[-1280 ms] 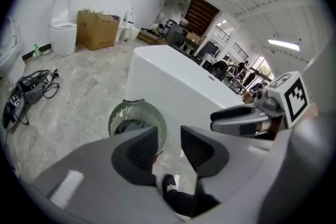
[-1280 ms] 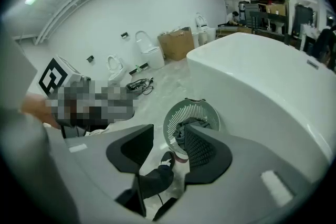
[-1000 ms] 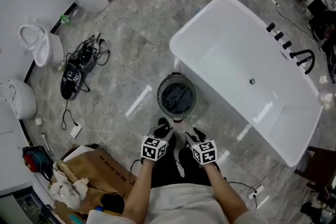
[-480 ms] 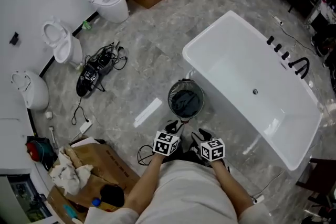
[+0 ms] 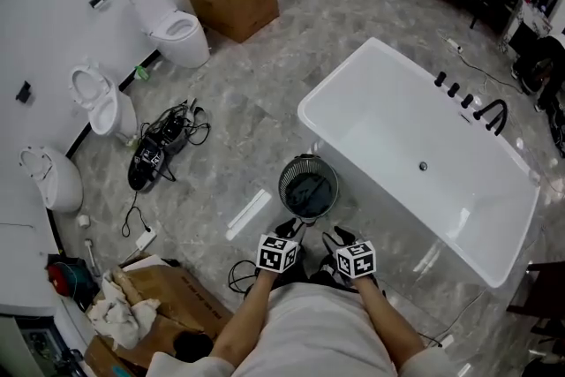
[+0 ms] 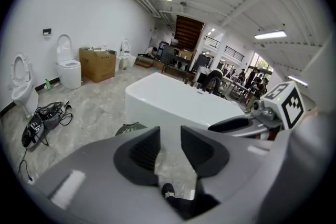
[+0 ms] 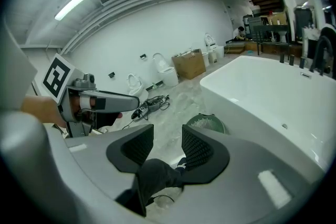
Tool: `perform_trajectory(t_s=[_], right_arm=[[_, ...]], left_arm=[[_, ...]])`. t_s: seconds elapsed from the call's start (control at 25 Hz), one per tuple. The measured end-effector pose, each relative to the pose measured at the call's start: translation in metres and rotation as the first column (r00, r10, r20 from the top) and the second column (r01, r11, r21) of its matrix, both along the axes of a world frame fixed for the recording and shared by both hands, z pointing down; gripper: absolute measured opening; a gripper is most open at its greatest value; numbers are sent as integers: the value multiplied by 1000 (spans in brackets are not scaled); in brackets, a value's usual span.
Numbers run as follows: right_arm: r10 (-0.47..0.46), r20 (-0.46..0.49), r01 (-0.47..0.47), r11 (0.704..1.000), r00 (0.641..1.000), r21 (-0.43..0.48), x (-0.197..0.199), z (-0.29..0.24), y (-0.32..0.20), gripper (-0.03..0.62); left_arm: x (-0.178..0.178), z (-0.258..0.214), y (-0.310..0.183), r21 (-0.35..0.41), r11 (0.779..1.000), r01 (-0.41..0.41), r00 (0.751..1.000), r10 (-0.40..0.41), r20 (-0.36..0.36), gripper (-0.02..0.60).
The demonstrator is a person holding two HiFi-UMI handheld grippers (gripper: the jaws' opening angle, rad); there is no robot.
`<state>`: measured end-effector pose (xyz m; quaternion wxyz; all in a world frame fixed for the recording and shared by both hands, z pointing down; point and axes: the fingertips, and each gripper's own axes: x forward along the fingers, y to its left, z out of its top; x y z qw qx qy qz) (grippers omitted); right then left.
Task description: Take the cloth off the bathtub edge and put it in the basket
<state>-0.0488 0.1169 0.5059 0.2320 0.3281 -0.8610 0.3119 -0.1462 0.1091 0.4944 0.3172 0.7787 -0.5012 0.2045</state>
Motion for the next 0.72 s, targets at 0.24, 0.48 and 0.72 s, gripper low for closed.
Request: perform_trajectory(t_s=[0.24,0.48,0.72], right_arm=[[-4,-9,4,1000,1000,-3,6,7,2,160],[45,13,-45,999,999,11,20,4,-12,101],[73,28,-73,997,997,22,25,1,-27,13]], left_arm=[[6,6,3,-6,1000,-6,1000,6,19,158],[4,5,-3,9,1000,29,999,-29,28,146],[0,2,-8,21,999,44,999,-45,13,76]])
